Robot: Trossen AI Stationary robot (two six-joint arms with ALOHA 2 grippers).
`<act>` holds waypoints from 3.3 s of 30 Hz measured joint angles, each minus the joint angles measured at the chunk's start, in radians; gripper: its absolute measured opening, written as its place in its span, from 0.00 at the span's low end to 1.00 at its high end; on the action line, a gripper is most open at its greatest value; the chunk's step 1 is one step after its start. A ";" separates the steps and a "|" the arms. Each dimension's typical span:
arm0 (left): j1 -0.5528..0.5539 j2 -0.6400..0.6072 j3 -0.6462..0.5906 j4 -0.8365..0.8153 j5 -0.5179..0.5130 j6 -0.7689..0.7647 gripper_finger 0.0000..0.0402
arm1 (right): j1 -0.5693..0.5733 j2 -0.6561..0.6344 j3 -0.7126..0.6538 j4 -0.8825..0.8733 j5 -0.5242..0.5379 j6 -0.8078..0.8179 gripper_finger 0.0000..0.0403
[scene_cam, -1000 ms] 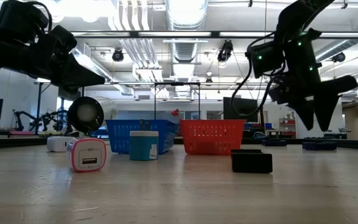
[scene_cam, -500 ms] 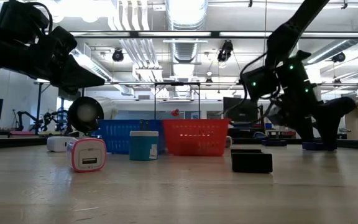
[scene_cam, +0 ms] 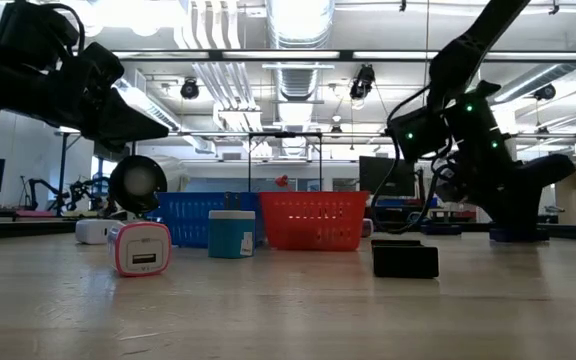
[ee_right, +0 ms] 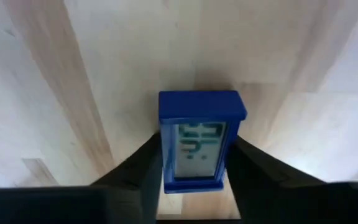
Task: Pick & Place Office items
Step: Put the dark blue digital clock into the blue bin
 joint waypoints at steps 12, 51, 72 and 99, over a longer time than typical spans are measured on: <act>0.000 0.000 0.000 0.000 0.000 0.000 0.03 | -0.006 -0.147 0.001 0.007 -0.038 0.057 0.31; 0.000 0.001 0.000 -0.010 -0.001 0.008 0.03 | -0.007 -1.141 -0.685 1.533 -0.512 0.335 0.31; 0.000 0.001 -0.001 -0.045 -0.003 0.023 0.03 | -0.008 -1.378 -0.754 1.464 -0.491 0.352 0.32; 0.000 0.000 -0.001 0.089 -0.053 0.023 0.03 | -0.007 -1.517 -0.776 1.299 -0.493 0.326 0.32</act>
